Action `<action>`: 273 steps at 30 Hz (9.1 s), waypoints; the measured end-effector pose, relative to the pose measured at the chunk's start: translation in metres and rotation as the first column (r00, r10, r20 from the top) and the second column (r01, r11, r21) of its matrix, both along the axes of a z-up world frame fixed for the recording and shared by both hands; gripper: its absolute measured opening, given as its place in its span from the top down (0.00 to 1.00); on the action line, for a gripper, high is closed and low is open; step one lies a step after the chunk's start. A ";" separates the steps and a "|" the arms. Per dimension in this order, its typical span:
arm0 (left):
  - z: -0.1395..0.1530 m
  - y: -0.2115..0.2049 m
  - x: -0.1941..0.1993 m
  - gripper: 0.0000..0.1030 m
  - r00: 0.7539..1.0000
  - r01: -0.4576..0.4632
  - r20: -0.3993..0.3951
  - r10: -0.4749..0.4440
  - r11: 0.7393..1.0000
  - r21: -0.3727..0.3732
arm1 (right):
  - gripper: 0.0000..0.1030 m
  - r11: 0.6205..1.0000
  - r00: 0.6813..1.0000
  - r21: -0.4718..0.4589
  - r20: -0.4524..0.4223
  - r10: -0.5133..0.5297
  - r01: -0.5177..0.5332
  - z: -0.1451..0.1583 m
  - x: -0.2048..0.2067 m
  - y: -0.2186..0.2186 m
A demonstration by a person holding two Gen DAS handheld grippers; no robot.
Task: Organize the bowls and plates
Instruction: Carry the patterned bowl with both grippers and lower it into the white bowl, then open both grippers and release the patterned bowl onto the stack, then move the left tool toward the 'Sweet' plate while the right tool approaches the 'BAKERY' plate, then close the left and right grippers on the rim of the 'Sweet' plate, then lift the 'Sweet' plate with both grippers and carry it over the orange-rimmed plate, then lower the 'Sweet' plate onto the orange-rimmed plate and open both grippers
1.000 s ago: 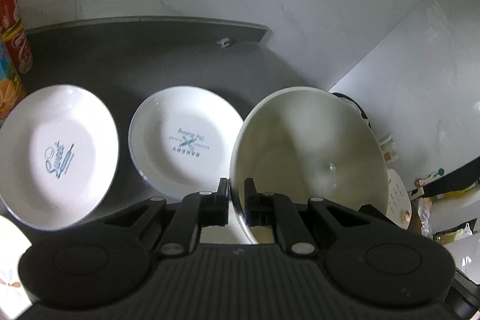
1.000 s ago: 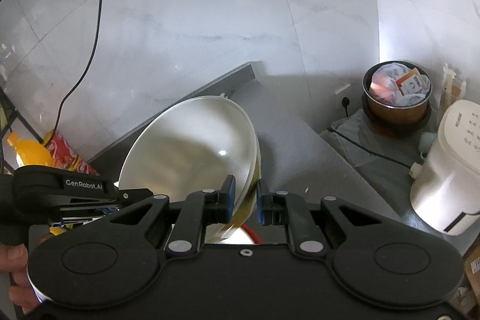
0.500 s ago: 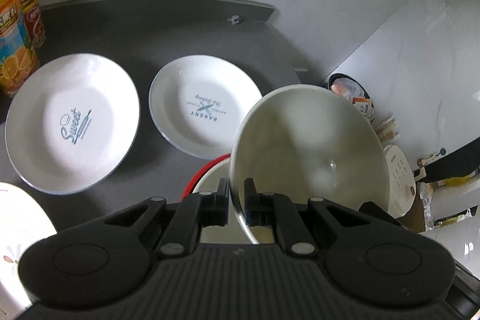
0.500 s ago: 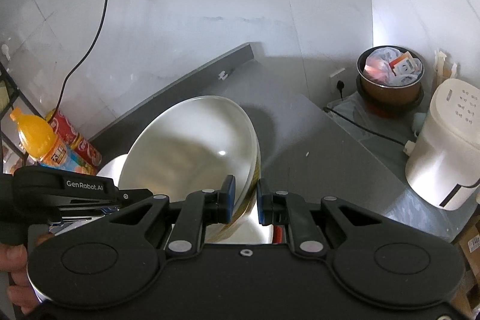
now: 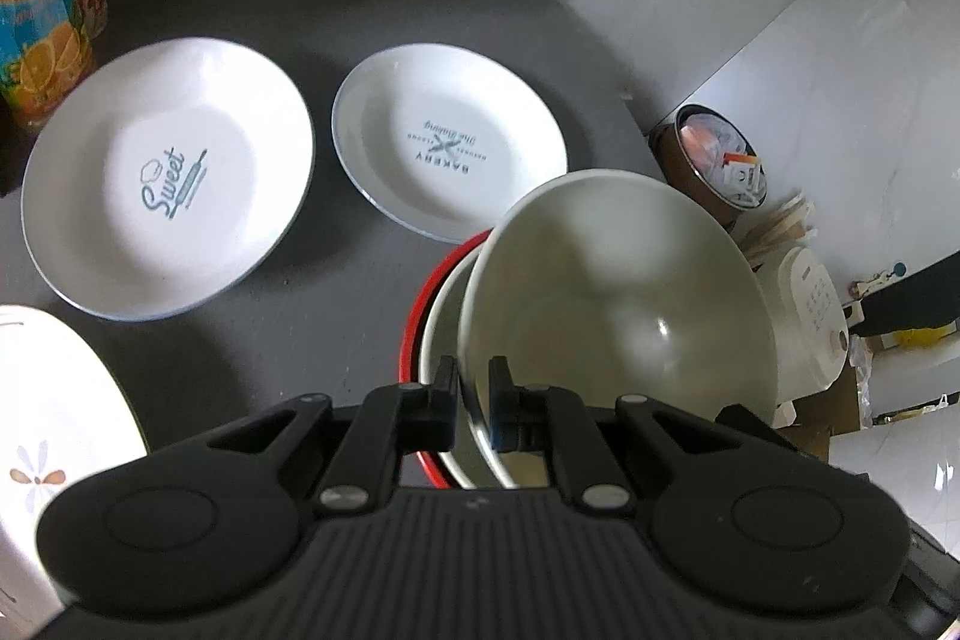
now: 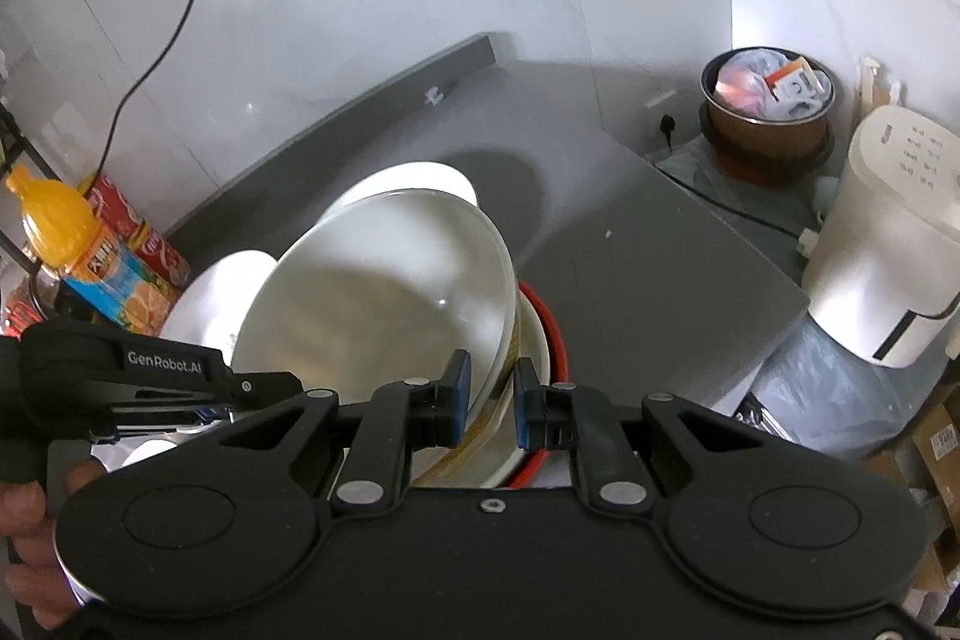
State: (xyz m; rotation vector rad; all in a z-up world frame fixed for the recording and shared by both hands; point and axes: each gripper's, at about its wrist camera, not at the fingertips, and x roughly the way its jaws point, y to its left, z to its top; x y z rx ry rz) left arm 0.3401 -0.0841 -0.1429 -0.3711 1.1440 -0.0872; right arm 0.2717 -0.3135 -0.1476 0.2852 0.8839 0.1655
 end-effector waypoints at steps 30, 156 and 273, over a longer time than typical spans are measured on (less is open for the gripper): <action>0.018 -0.005 0.018 0.54 0.999 0.017 -0.028 -0.017 1.000 0.016 | 0.75 0.999 0.998 0.009 -0.024 0.051 -0.050 0.010 0.032 -0.014; -0.053 0.261 -0.004 0.92 0.827 -0.562 -0.074 0.558 0.818 -0.119 | 0.90 0.897 0.877 0.081 -0.188 0.441 -0.434 -0.046 0.132 0.197; -0.052 0.269 -0.187 0.53 0.779 -0.576 -0.195 0.595 0.803 0.151 | 0.84 0.642 0.627 -0.030 -0.257 0.736 -0.766 -0.076 0.005 0.238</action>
